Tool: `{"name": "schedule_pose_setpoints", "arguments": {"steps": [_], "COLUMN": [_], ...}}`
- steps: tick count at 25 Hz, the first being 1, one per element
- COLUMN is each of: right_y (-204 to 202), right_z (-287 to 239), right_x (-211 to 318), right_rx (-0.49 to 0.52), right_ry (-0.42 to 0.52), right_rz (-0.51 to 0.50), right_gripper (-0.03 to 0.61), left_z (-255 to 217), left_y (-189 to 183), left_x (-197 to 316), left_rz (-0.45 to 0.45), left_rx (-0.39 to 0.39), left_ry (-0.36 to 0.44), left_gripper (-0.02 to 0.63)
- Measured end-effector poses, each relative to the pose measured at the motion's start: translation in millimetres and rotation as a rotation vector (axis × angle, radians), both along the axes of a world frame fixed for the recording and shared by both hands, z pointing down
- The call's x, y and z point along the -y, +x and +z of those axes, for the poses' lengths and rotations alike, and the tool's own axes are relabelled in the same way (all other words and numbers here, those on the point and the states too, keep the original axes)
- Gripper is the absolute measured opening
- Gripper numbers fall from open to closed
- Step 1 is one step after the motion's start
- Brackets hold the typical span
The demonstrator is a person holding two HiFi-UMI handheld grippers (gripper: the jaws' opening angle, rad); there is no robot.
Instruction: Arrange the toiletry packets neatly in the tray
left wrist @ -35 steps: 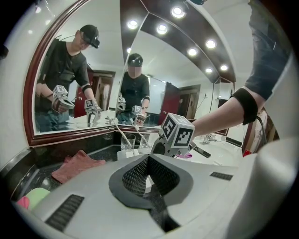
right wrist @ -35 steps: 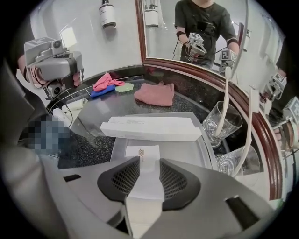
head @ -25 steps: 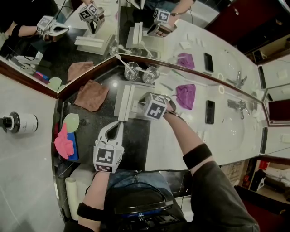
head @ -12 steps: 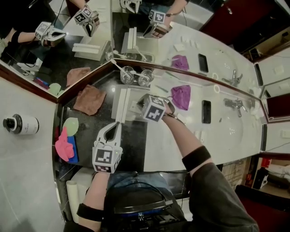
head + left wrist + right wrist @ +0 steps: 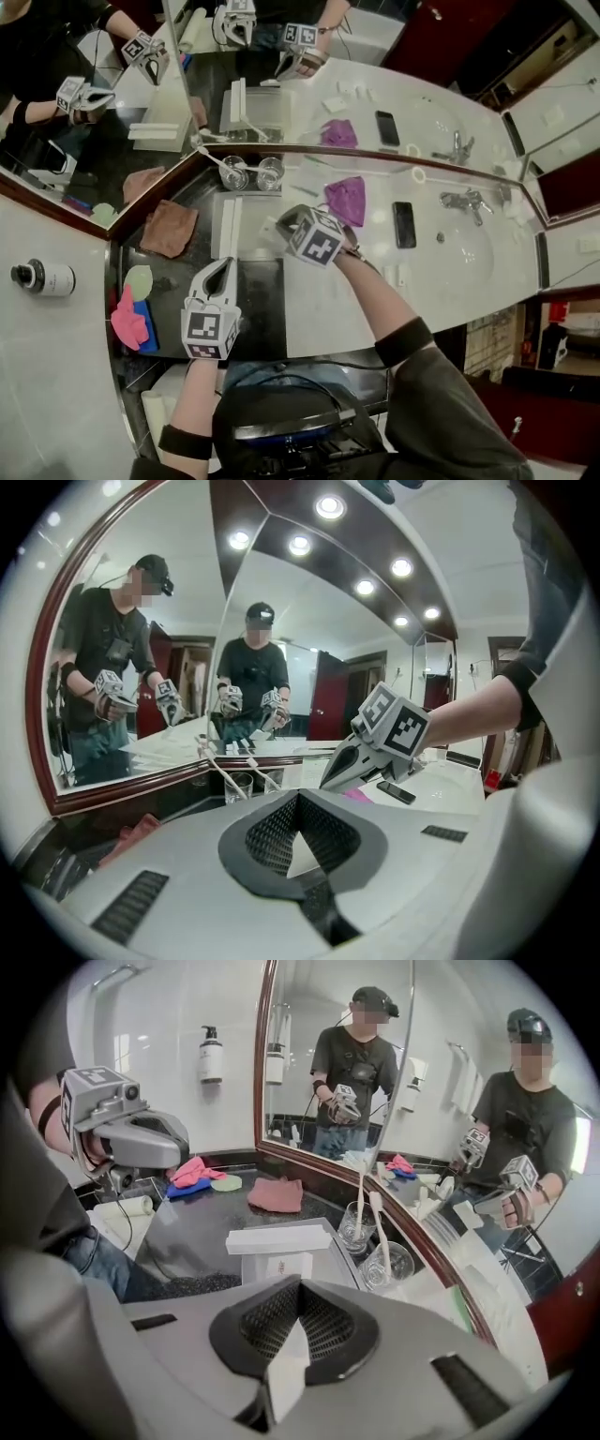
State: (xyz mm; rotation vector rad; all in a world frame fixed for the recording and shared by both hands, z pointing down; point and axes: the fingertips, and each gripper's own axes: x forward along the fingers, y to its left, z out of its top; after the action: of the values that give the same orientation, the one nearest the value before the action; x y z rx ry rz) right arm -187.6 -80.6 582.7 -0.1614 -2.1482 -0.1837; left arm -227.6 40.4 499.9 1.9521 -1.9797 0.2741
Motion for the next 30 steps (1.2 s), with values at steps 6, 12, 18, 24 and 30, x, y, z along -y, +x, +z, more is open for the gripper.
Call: {"name": "schedule_pose_setpoints", "arguments": {"steps": [6, 12, 18, 24, 30], "right_y": [47.9, 111.6, 175.1, 224.9, 258.6], "right_z": [-44.2, -58.7, -49.6, -20.9, 25.5], "right_x": [10.4, 20.6, 24.0, 16.6, 4.2], "right_rx": [0.098, 0.149, 0.180, 0.192, 0.199], "right_ry": [-0.022, -0.063, -0.145, -0.251, -0.382], "right_rz": [0.140, 0.288, 0.449, 0.581, 0.719], "right_gripper": [0.016, 0.017, 0.015, 0.015, 0.017], "left_z": [-14.9, -20.8, -26.4, -17.1, -4.1], "left_y": [28.6, 68.0, 111.3, 150.3, 178.6], "left_x": [16.8, 39.4, 63.7, 78.4, 85.5], "left_rz": [0.035, 0.121, 0.208, 0.281, 0.344], "left_rx": [0.014, 0.044, 0.061, 0.071, 0.082], "left_ry": [0.009, 0.016, 0.013, -0.017, -0.052], "left_gripper": [0.000, 0.000, 0.000, 0.000, 0.000]}}
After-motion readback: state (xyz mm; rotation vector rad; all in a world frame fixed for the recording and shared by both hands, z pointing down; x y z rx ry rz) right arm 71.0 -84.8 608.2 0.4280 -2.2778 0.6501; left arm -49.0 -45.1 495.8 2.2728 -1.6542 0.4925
